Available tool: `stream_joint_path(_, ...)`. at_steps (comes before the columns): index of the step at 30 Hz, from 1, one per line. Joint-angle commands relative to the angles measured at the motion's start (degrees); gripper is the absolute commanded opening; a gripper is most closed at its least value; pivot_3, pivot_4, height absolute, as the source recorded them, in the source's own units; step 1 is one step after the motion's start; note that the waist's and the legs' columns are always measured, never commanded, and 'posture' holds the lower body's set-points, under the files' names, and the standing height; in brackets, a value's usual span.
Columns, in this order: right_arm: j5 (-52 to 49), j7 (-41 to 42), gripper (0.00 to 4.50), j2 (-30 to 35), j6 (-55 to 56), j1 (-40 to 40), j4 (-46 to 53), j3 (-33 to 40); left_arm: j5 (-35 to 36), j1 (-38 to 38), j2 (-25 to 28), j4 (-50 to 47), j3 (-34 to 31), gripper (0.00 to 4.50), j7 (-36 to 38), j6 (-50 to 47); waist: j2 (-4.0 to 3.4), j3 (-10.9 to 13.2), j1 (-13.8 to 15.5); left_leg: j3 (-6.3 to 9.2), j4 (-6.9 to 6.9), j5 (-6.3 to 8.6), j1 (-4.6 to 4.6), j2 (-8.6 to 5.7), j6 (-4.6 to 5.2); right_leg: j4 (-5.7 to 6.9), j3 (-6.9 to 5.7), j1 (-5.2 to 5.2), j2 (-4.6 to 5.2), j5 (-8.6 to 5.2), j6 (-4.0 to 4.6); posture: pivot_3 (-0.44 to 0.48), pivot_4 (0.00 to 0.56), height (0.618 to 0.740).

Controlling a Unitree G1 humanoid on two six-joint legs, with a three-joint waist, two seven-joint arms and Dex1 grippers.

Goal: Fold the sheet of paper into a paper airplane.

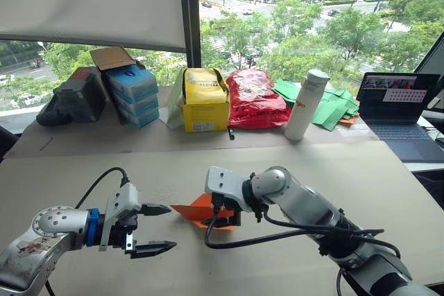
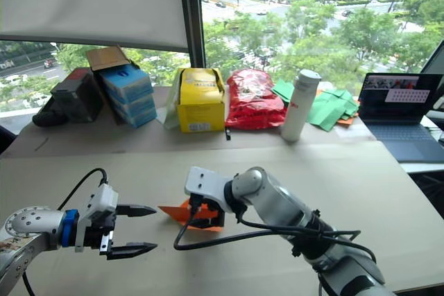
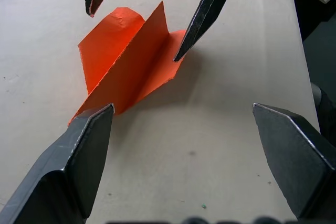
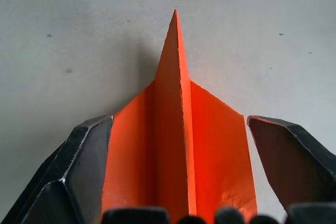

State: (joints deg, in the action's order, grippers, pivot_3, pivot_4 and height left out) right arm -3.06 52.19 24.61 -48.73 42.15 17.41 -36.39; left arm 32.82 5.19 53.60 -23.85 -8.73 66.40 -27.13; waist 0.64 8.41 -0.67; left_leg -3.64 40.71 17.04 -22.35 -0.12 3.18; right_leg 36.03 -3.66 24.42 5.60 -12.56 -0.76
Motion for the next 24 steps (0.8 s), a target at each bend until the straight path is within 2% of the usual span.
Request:
stream_joint_path(1, 0.2, -0.6, 3.36, -1.2, 0.8, 0.1, -0.3, -0.3, -0.4, 0.7, -0.5, 0.4, -1.4, 4.50, 0.5, 2.5, 0.00, 0.0, 0.0, 0.00, 0.00, 0.00, 0.00, 0.00, 0.00, 0.00, 0.00, 0.01, 0.00, 0.00, 0.00, 0.000, 0.150, 0.740)
stream_joint_path(7, 0.3, -0.7, 1.31, -2.1, 1.8, 0.5, -2.2, -0.6, -0.9, 1.5, -0.8, 1.0, -1.3, 4.50, 0.6, 3.8, -0.01, 0.0, 0.0, 0.00, 0.00, 0.00, -0.01, -0.01, 0.00, 0.00, 0.00, 0.01, 0.03, 0.00, 0.01, 0.000, 0.150, 0.740)
stream_joint_path(9, 0.4, -0.7, 0.51, -2.4, 2.0, 0.8, -2.6, -0.7, -0.6, 1.6, -0.7, 0.0, -1.3, 4.50, 0.2, 3.3, -0.01, 0.0, 0.0, 0.00, 0.00, 0.00, 0.00, -0.01, 0.00, 0.00, -0.01, 0.01, 0.05, 0.00, 0.01, 0.000, 0.150, 0.740)
stream_joint_path(11, 0.7, -0.8, 0.01, -2.6, 2.3, 1.1, -3.0, -1.0, -0.1, 1.5, -0.6, -1.0, -1.4, 4.50, -0.4, 2.5, -0.01, 0.0, -0.1, 0.00, 0.00, 0.01, 0.00, 0.00, 0.00, 0.00, -0.01, 0.02, 0.06, 0.00, 0.01, 0.000, 0.150, 0.740)
stream_joint_path(19, 1.0, -0.7, 0.01, -1.6, 1.8, 0.7, -2.4, 1.0, 2.5, -3.3, -0.5, -4.2, -0.8, 4.50, -3.2, -2.5, -0.01, 0.0, 0.0, 0.02, -0.01, 0.01, 0.00, 0.00, -0.01, 0.02, -0.01, 0.02, 0.08, 0.00, 0.01, 0.000, 0.150, 0.740)
stream_joint_path(24, -2.9, -3.8, 0.01, 1.2, -5.2, -0.8, 0.2, 14.9, 4.7, -8.5, -3.1, -5.0, 0.1, 4.50, -6.3, -4.8, -0.02, 0.0, 0.1, 0.02, -0.01, 0.01, -0.04, -0.03, -0.01, 0.01, -0.01, 0.01, 0.11, 0.01, 0.00, 0.000, 0.150, 0.740)
